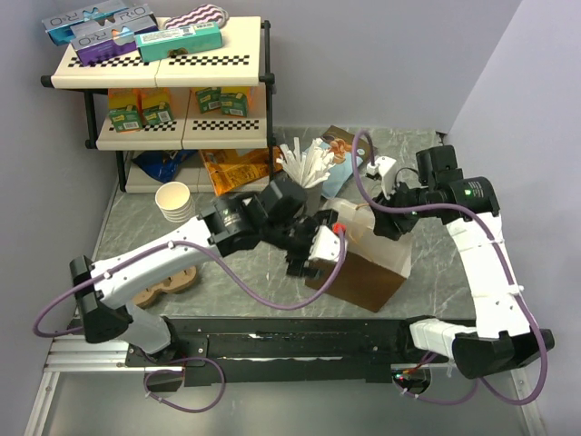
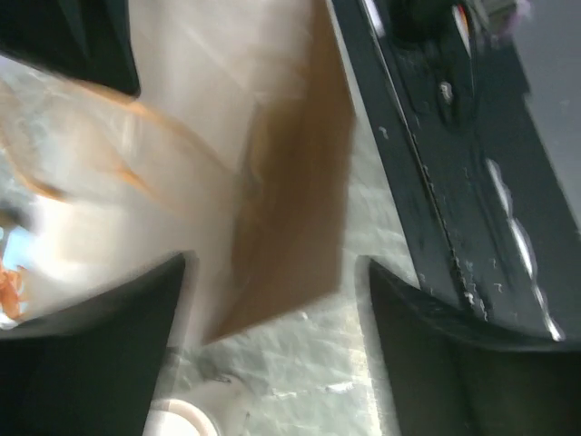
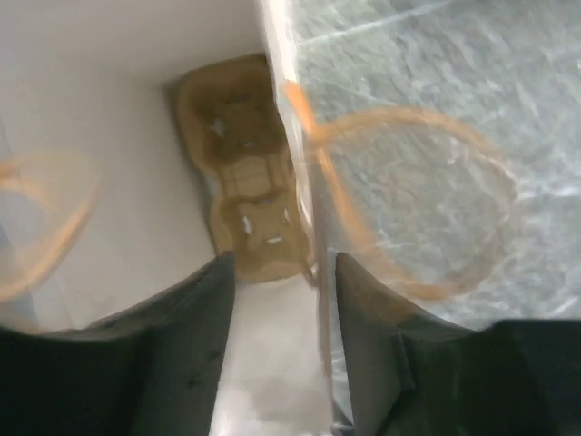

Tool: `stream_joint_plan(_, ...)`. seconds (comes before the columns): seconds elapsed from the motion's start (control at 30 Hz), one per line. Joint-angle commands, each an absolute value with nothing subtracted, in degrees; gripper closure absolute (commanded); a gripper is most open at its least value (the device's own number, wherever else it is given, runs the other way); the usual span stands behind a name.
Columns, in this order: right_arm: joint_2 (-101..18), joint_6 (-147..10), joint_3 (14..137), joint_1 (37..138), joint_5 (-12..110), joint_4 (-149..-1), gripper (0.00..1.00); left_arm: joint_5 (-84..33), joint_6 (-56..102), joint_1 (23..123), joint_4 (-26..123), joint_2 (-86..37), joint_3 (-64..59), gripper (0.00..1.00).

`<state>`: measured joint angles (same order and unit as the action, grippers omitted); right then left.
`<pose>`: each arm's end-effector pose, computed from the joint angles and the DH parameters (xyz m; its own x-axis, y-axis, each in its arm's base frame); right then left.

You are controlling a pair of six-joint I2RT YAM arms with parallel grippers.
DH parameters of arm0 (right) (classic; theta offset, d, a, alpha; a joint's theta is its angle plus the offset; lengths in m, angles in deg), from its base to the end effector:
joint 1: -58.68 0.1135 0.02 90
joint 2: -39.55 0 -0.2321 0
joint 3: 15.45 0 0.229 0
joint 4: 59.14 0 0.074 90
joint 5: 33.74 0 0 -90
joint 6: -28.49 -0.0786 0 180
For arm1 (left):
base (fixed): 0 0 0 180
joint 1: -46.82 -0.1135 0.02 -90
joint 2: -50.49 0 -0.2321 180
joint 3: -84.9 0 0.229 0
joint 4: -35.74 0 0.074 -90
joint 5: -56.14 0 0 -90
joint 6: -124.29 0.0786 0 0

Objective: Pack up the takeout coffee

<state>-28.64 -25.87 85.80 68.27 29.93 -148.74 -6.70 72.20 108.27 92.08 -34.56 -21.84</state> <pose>0.1967 0.0686 0.3334 -0.4410 -0.6042 -0.6637 -0.7966 0.6041 -0.0205 0.1268 -0.3080 0.3475 0.3761 0.4526 -0.8085 0.9252 -0.2316 0.3007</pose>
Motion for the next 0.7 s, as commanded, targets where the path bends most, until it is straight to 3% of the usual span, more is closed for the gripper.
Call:
stream_joint_plan(0.0, -22.8, -26.7, 88.8, 67.9, 22.8, -147.0, 0.21, -8.8, 71.6, 109.9, 84.5, -25.8, -15.5, 0.01)
stream_joint_plan(0.07, -21.3, -27.3, 90.3, 67.9, 22.5, -145.8, 0.01, -9.2, 71.0, 110.0, 82.4, -23.3, -14.8, 0.01)
stream_joint_plan(0.37, -17.9, -25.5, 86.8, 67.9, 23.0, -143.6, 0.00, -16.0, 68.6, 108.8, 82.7, -21.8, -19.9, 0.01)
stream_joint_plan(0.67, -13.8, -31.0, 84.7, 67.8, 27.9, -136.7, 0.00, -29.4, 63.7, 94.7, 101.2, -24.2, -22.9, 0.01)
